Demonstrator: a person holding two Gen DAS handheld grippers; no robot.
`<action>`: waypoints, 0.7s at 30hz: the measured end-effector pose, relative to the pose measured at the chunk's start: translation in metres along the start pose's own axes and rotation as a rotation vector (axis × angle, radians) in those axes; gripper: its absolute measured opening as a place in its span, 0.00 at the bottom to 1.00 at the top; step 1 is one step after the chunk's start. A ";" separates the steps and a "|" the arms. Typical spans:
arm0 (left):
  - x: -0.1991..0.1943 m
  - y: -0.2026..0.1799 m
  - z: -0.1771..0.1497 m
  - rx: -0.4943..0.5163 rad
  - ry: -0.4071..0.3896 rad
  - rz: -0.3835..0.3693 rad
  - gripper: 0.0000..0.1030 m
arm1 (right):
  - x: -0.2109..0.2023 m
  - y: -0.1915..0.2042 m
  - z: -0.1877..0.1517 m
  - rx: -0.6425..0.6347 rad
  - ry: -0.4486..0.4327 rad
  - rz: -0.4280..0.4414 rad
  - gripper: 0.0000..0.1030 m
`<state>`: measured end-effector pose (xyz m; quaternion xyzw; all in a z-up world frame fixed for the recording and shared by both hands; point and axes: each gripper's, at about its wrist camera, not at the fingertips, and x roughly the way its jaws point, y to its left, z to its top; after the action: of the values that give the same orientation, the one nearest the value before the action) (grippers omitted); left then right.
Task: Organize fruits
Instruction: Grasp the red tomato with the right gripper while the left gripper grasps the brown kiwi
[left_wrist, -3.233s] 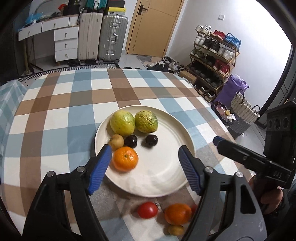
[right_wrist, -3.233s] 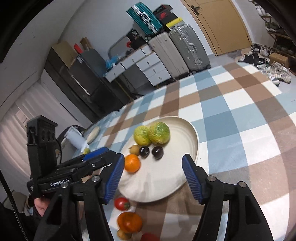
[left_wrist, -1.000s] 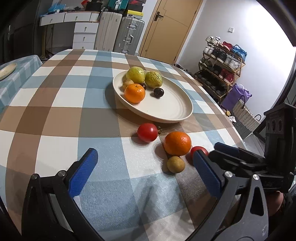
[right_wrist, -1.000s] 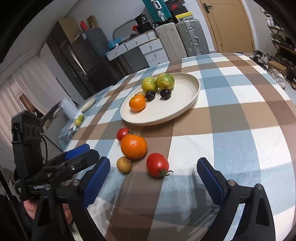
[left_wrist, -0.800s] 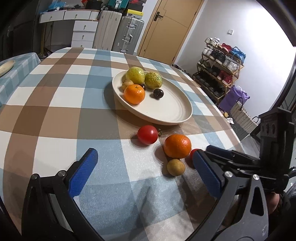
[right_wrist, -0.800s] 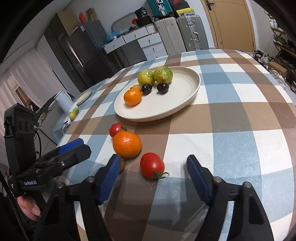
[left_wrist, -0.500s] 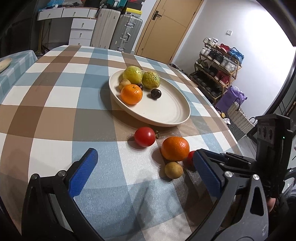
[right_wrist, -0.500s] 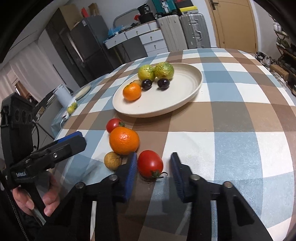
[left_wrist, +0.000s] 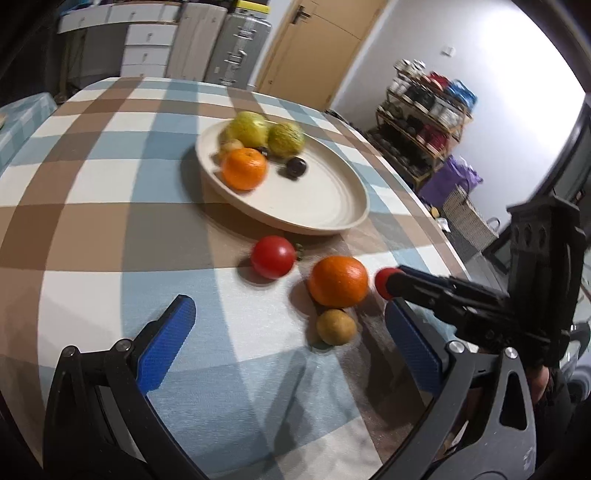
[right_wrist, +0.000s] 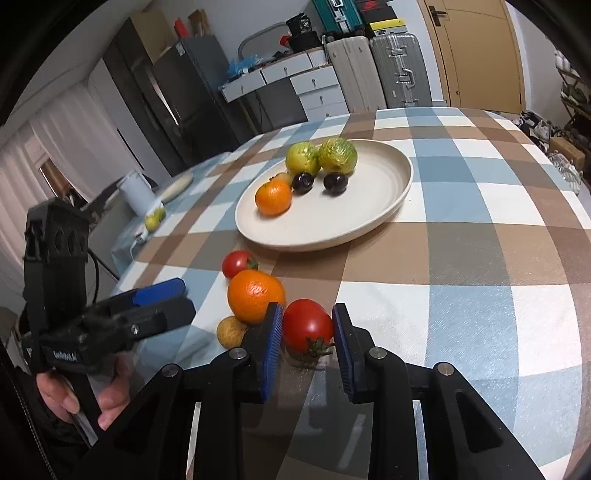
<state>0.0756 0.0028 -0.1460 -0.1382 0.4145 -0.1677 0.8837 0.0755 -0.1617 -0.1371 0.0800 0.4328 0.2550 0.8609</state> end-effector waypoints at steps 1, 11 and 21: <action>0.002 -0.004 0.000 0.014 0.008 0.005 0.99 | 0.001 -0.001 0.000 -0.001 0.003 -0.010 0.27; 0.013 -0.022 -0.001 0.083 0.040 0.035 0.99 | -0.005 -0.011 -0.002 0.021 -0.020 -0.002 0.27; 0.022 -0.034 -0.003 0.152 0.105 0.034 0.46 | -0.014 -0.007 -0.004 0.003 -0.046 0.036 0.27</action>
<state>0.0801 -0.0369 -0.1501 -0.0545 0.4485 -0.1908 0.8715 0.0681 -0.1752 -0.1318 0.0950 0.4116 0.2680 0.8659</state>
